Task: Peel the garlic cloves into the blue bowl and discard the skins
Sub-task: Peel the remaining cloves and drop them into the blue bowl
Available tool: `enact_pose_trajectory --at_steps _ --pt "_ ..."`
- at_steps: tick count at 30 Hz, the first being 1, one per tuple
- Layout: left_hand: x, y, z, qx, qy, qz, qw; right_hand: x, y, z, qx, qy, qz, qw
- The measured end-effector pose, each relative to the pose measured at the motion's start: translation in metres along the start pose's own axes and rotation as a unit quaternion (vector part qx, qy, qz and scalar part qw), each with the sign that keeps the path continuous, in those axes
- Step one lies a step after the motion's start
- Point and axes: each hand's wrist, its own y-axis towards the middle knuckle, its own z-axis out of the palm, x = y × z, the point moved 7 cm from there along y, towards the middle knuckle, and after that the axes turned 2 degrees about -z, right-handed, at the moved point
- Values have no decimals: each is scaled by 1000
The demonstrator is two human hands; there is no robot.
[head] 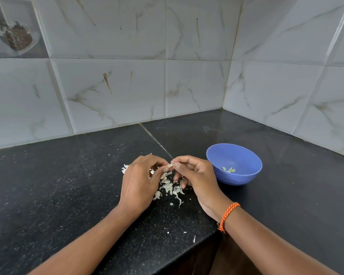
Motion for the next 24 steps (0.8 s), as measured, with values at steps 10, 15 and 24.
enact_pose_trajectory --at_steps 10,15,24 --pt "0 -1 -3 -19 -37 -18 999 18 -6 6 -20 -200 -111 973" --pt "-6 -1 -4 -13 -59 -7 998 22 -7 7 -28 -202 -127 971" --pt "0 -3 -5 -6 -127 -67 990 23 -9 5 -49 -216 -138 965"
